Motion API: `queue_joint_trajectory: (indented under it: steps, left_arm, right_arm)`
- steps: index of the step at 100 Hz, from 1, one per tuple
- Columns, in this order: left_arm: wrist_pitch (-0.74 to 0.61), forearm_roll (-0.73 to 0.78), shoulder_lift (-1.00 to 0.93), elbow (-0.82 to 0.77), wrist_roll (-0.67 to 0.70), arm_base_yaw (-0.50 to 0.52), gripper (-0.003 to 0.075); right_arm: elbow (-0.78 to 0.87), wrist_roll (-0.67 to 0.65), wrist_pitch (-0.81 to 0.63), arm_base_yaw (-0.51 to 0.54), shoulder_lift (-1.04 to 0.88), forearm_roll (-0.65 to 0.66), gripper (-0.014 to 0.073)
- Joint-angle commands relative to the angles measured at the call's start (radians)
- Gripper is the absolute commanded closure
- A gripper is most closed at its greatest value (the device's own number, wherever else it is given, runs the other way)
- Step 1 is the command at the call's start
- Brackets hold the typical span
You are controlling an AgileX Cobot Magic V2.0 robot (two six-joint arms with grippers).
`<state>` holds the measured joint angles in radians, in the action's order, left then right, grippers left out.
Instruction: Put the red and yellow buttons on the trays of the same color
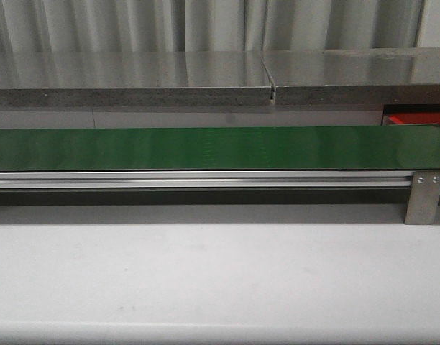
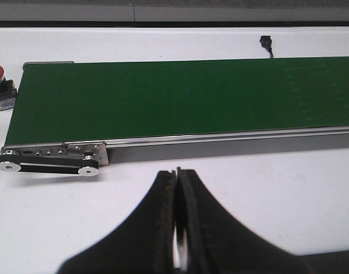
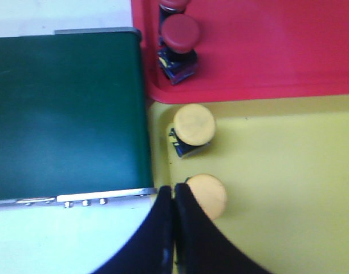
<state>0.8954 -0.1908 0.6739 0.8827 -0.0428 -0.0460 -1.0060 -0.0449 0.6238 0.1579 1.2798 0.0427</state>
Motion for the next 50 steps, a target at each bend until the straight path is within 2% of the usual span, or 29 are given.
queue_joint_trajectory:
  steps: [1,22,50]
  left_arm:
    - [-0.073,-0.013,0.001,0.025,0.003,-0.008,0.0741]
    - [-0.073,-0.013,0.001,0.025,0.003,-0.008,0.0741]
    - [-0.073,-0.013,0.001,0.025,0.003,-0.008,0.0741]
  right_arm:
    - [-0.01,0.007,-0.033,-0.038,-0.071,0.021,0.0662]
    - [0.066,0.007,-0.059,-0.109,-0.185,0.02,0.0662]
    - [0.155,0.007,-0.059,-0.114,-0.365,0.016,0.0662]
